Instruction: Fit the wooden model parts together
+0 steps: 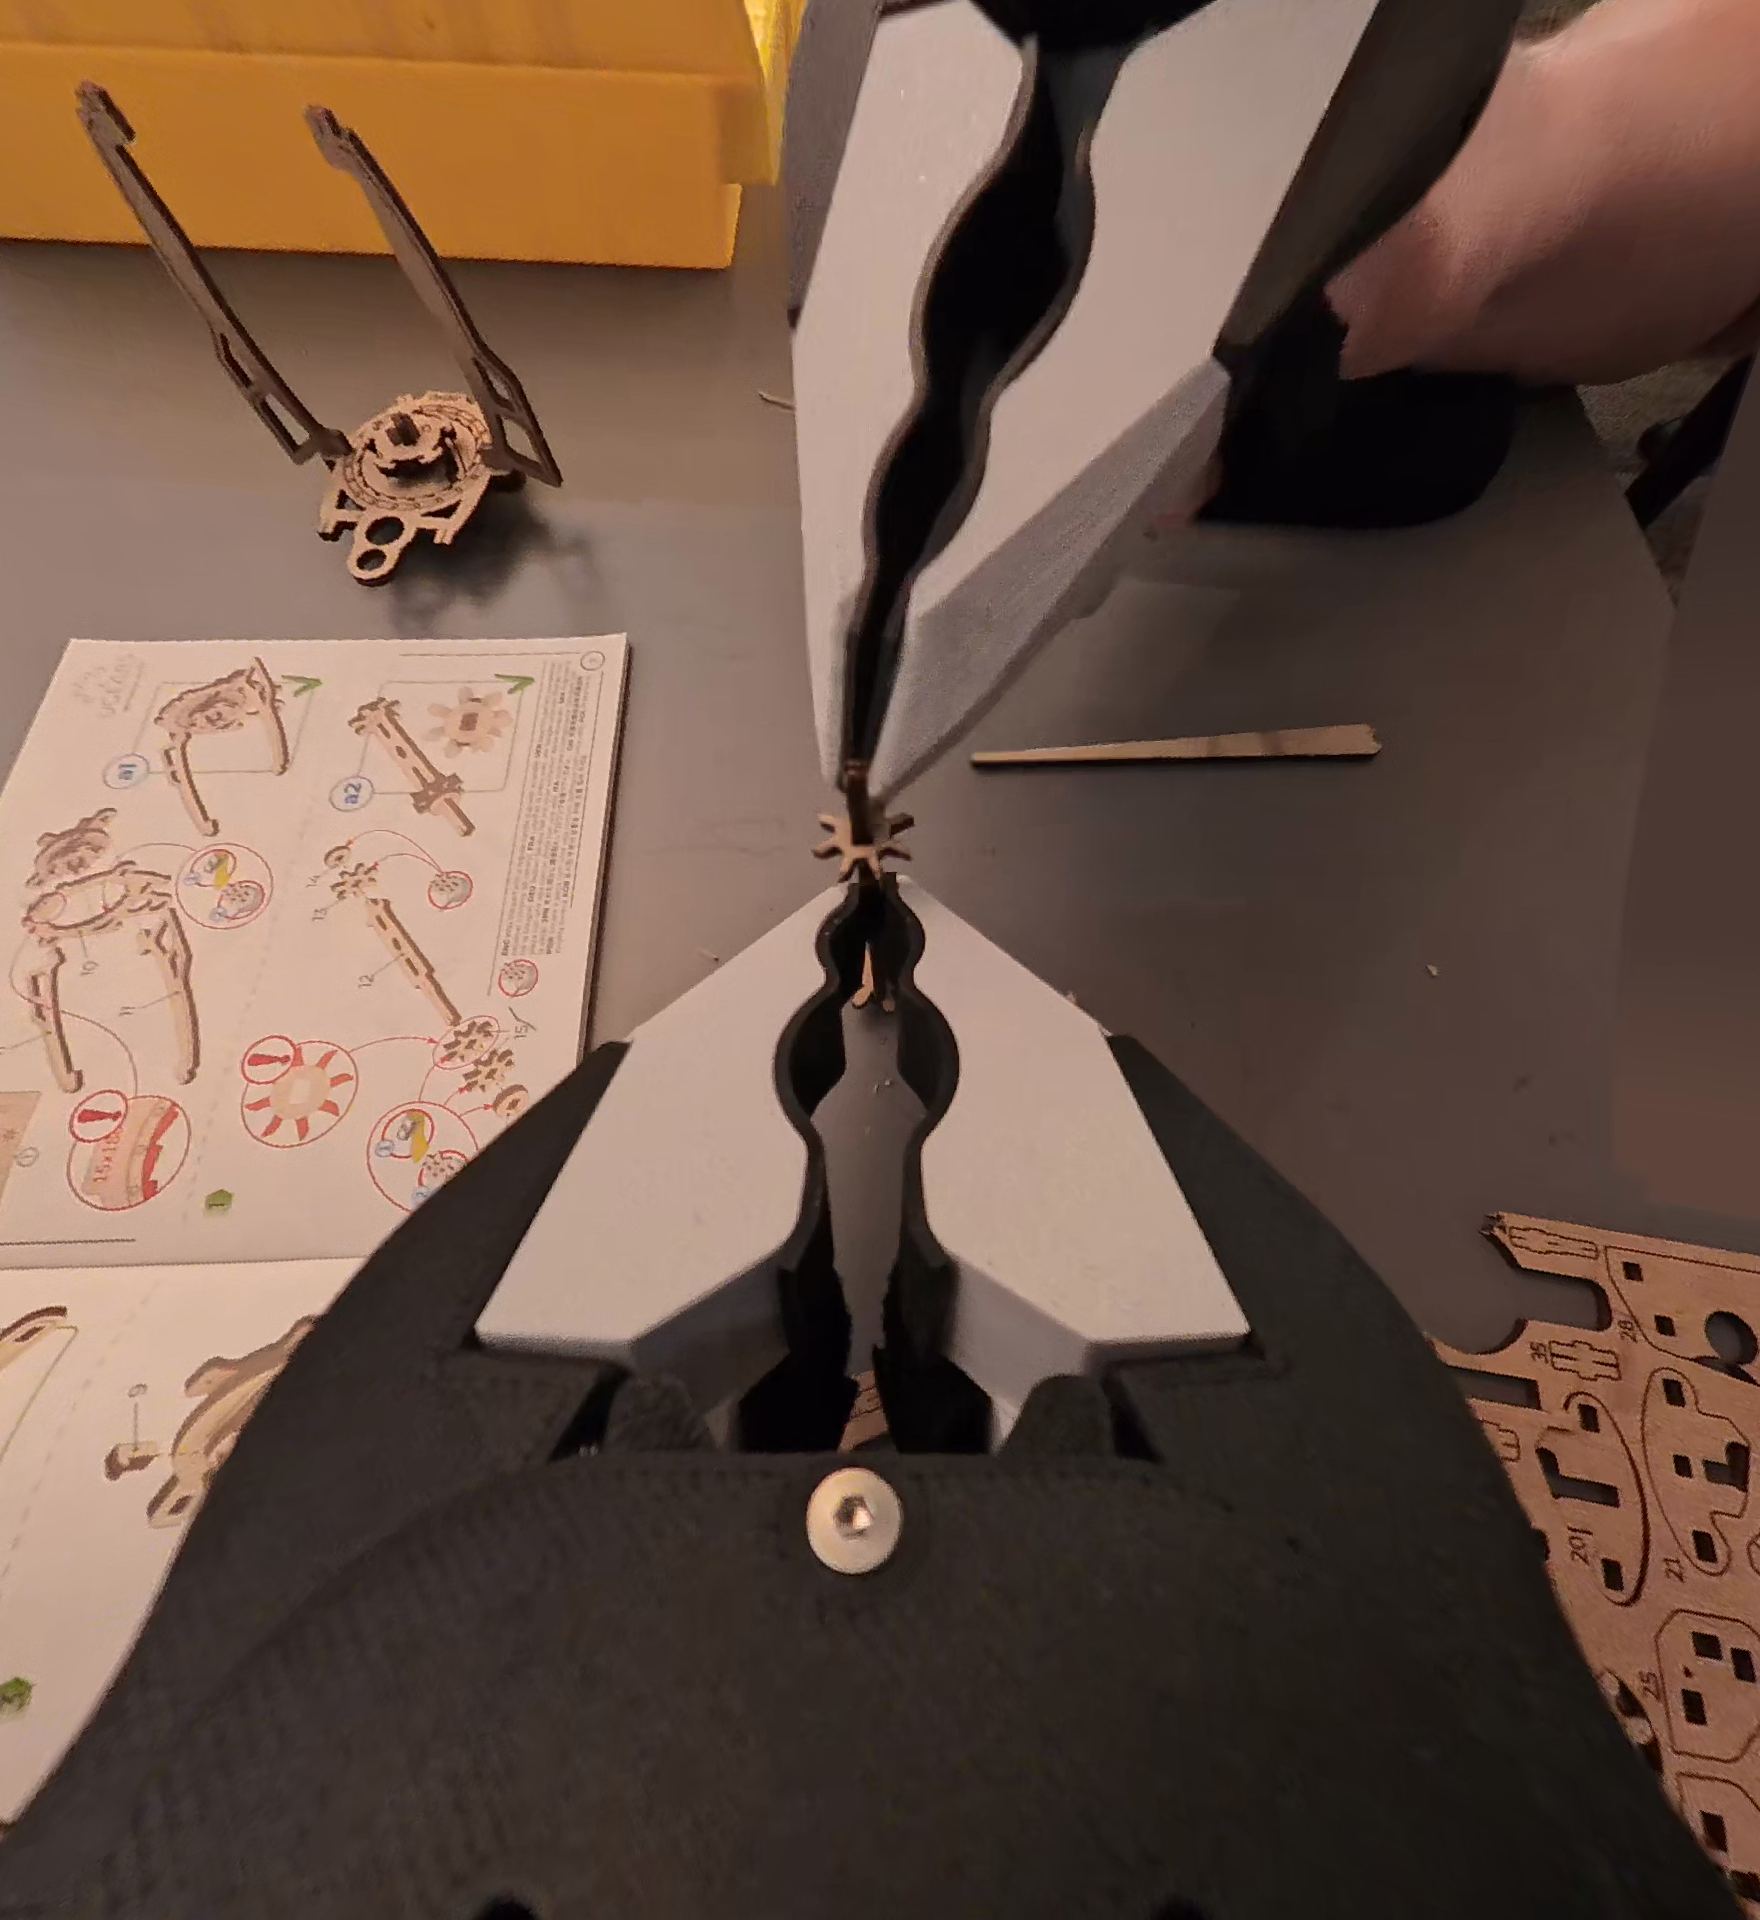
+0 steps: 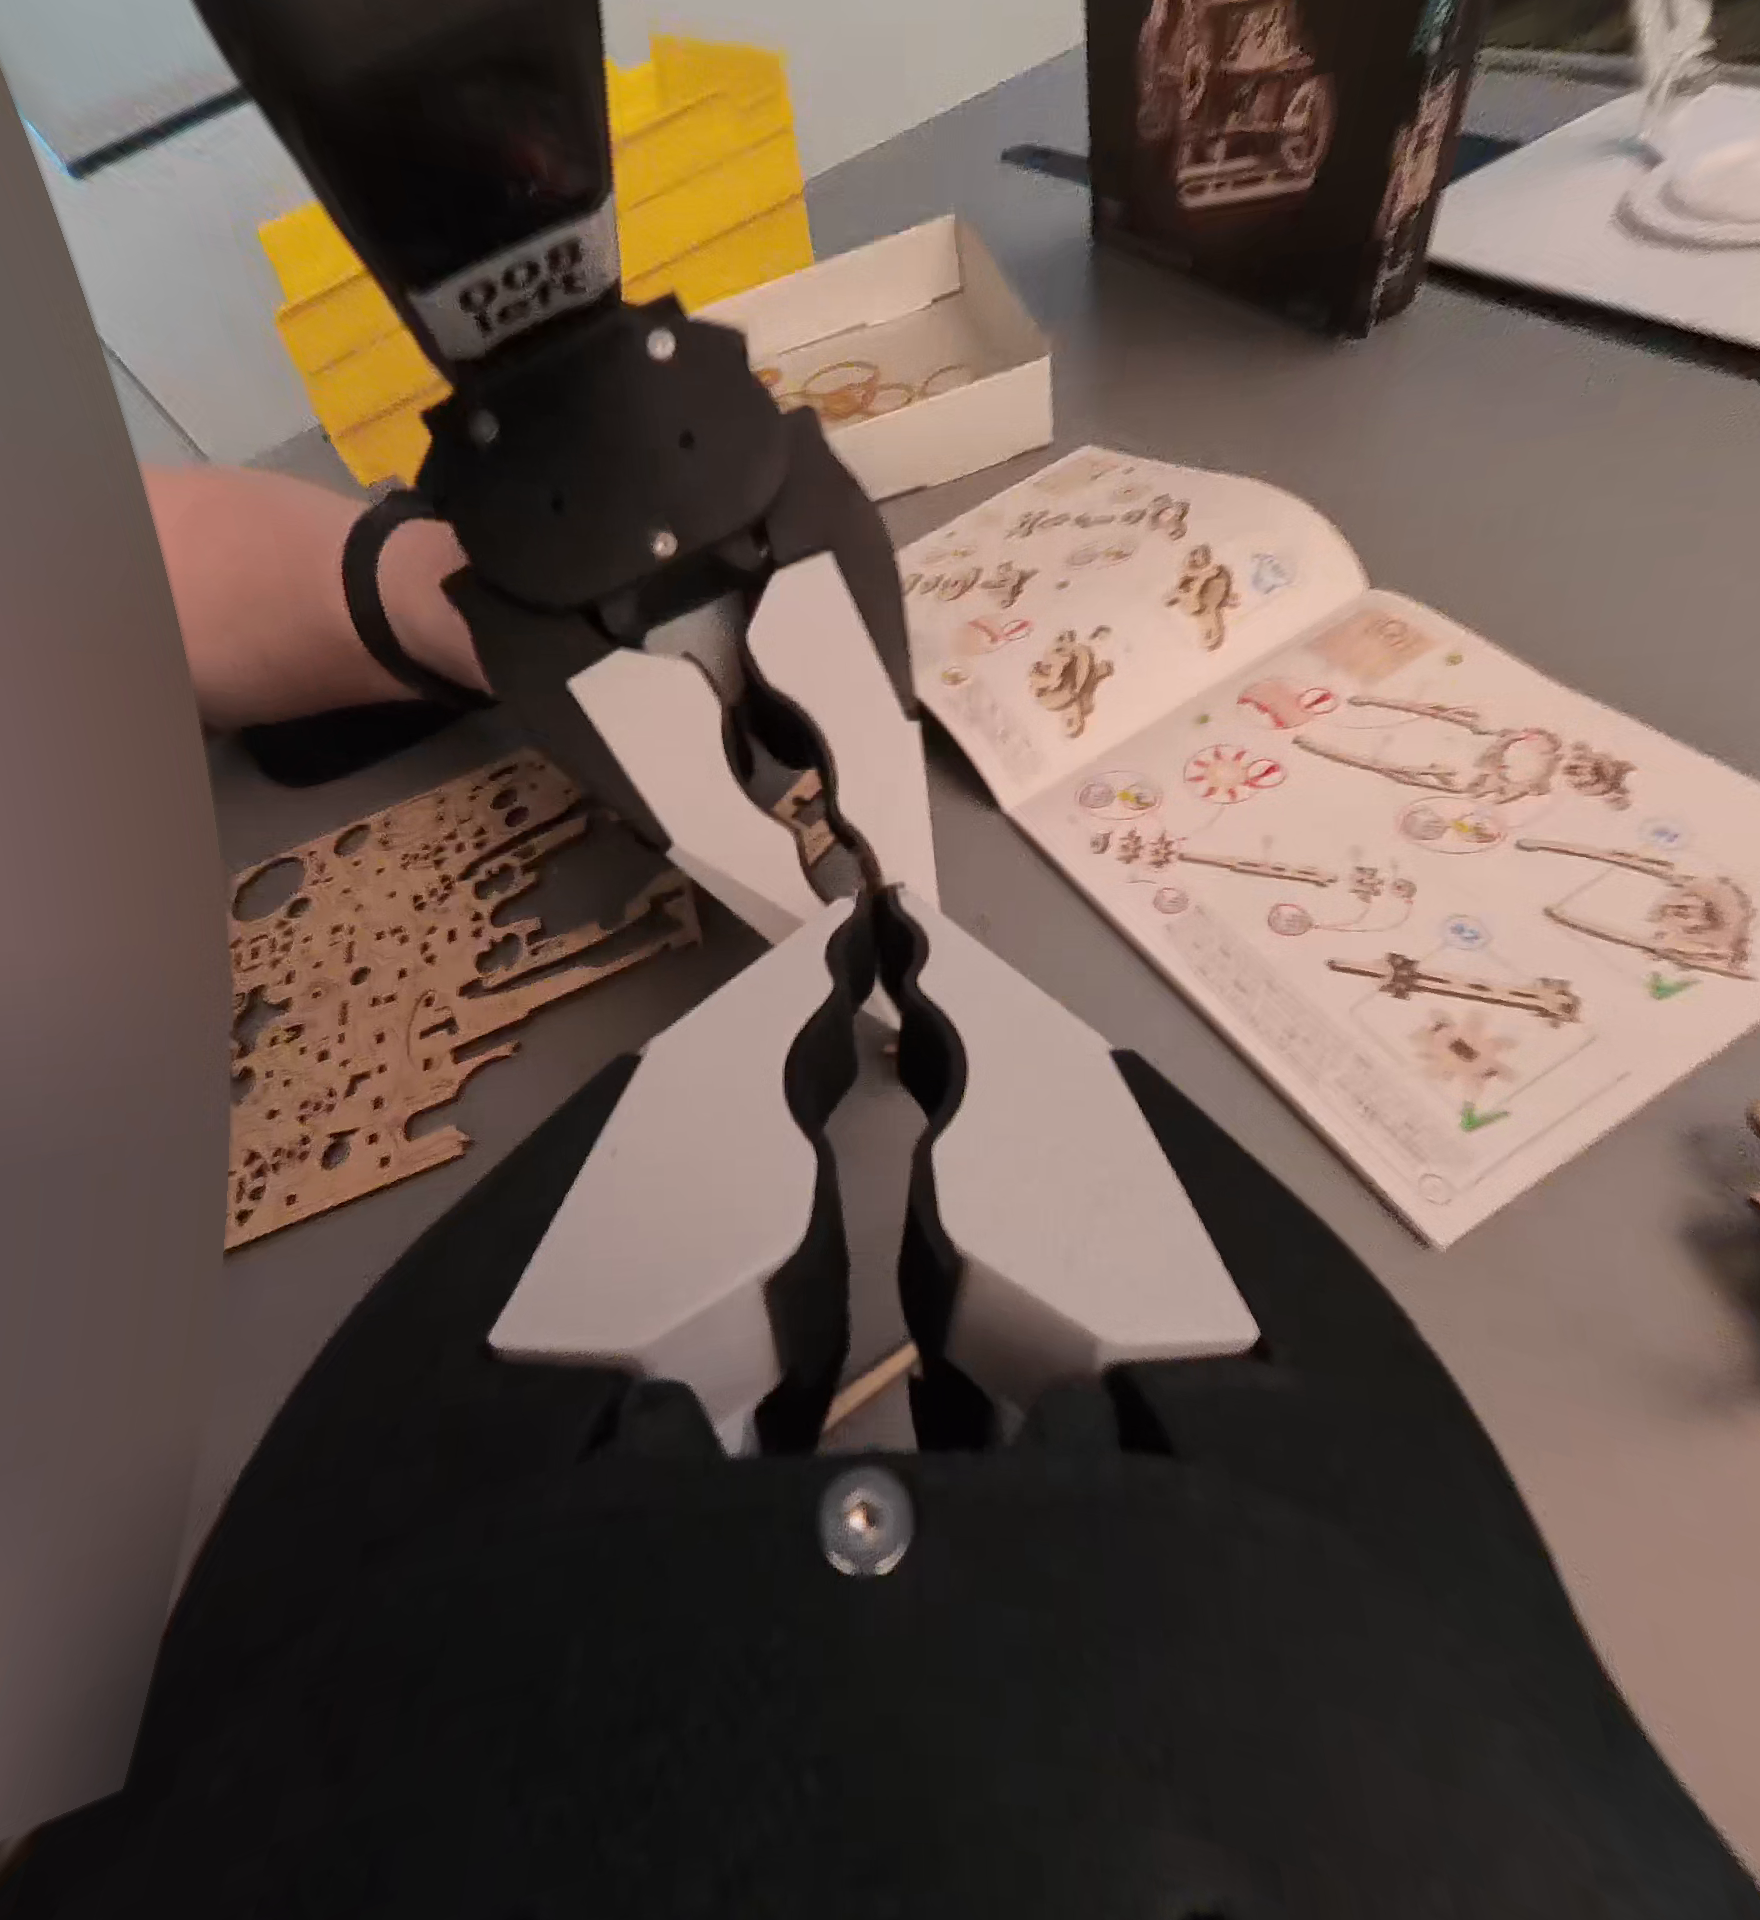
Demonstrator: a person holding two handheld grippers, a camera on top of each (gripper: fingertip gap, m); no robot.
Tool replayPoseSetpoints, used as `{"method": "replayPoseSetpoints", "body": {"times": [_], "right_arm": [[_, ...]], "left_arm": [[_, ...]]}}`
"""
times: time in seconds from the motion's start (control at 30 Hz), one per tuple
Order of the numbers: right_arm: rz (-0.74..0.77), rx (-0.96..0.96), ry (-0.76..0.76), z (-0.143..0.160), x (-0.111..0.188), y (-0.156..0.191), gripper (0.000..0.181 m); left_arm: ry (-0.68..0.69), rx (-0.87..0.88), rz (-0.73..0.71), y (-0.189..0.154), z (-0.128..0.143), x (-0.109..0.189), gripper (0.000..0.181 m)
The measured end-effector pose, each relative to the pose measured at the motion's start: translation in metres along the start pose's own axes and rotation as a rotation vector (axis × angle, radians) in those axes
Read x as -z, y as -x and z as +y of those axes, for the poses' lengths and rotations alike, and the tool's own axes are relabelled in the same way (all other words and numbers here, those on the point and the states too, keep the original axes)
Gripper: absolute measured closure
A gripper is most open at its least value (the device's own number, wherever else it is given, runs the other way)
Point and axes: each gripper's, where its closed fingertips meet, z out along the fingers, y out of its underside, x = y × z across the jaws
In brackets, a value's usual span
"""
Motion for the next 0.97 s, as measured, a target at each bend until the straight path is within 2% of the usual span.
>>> {"method": "replayPoseSetpoints", "body": {"times": [0.07,0.17,0.27,0.33,0.4,0.47,0.57,0.63,0.7,0.83,0.93,0.97], "right_arm": [[0.044,0.059,-0.039,-0.008,0.005,-0.001,0.181],[0.012,0.007,0.003,0.0,0.0,-0.001,0.181],[0.044,0.055,-0.013,-0.003,0.001,0.001,0.181],[0.008,-0.003,-0.002,-0.001,0.001,-0.001,0.181],[0.046,0.034,-0.052,-0.012,0.008,-0.003,0.181],[0.028,0.015,0.019,0.004,0.001,-0.004,0.18],[0.027,0.023,-0.043,-0.009,0.006,-0.002,0.181],[0.021,0.024,0.004,0.001,0.002,-0.002,0.181],[0.011,-0.009,-0.07,-0.012,0.01,-0.005,0.181],[-0.014,-0.069,-0.363,-0.054,0.051,-0.021,0.181],[-0.144,-0.124,-0.35,-0.046,0.041,-0.013,0.181],[-0.191,-0.133,-0.331,-0.042,0.034,-0.007,0.175]], "left_arm": [[0.003,-0.013,-0.004,-0.001,0.0,0.0,0.181],[0.003,-0.009,-0.003,0.0,0.0,0.0,0.181],[0.006,-0.017,-0.005,-0.001,0.0,0.0,0.181],[0.003,-0.013,-0.003,-0.001,0.0,0.0,0.181],[0.007,-0.027,-0.007,-0.001,-0.001,-0.001,0.181],[0.011,-0.034,-0.007,-0.002,-0.001,-0.001,0.181],[0.01,-0.033,-0.008,-0.002,-0.001,-0.001,0.181],[0.015,-0.038,-0.008,-0.001,0.0,0.0,0.181],[0.005,-0.034,-0.01,0.0,-0.002,0.003,0.181],[-0.204,0.235,0.153,-0.004,-0.032,0.028,0.181],[-0.306,0.522,0.386,-0.009,-0.041,0.042,0.181],[-0.323,0.604,0.449,-0.01,-0.041,0.044,0.181]]}}
